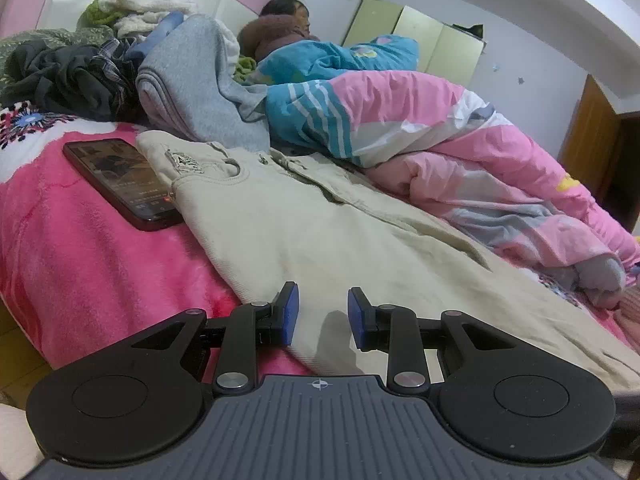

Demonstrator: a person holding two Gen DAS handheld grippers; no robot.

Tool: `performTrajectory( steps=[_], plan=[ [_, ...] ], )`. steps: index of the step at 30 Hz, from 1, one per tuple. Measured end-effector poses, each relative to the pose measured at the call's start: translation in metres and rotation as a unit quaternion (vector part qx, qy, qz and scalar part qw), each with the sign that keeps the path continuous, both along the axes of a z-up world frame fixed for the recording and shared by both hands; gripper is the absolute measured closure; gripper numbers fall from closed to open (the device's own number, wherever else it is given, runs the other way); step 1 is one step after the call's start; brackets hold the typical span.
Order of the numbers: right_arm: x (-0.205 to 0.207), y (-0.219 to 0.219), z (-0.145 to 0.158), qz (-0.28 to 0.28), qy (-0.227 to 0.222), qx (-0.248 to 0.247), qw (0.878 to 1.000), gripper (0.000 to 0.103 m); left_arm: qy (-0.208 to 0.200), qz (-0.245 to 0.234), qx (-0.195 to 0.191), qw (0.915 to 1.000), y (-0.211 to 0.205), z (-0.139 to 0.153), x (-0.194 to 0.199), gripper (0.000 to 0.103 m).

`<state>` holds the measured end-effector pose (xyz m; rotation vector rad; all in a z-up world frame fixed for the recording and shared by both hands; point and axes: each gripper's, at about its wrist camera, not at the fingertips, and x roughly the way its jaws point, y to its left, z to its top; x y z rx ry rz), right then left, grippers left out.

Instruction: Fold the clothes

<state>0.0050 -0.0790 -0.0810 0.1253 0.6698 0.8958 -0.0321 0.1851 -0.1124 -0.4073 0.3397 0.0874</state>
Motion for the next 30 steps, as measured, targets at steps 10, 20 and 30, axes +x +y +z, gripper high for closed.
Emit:
performTrajectory(
  steps=[10,20,30],
  plan=[
    [-0.052,-0.094,-0.003,0.027,0.103,0.109,0.988,0.103,-0.049,-0.032,0.017,0.9982,-0.018,0.023,-0.017,0.072],
    [-0.063,-0.147,-0.018,-0.047,0.131,0.062,0.988,0.103,-0.023,-0.163,0.066,0.9841,-0.087,0.030,-0.021,0.072],
    [-0.062,-0.238,0.024,-0.198,0.068,0.150,0.966,0.095,-0.006,-0.280,0.088,0.9559,-0.161,0.028,0.003,0.072]
  ],
)
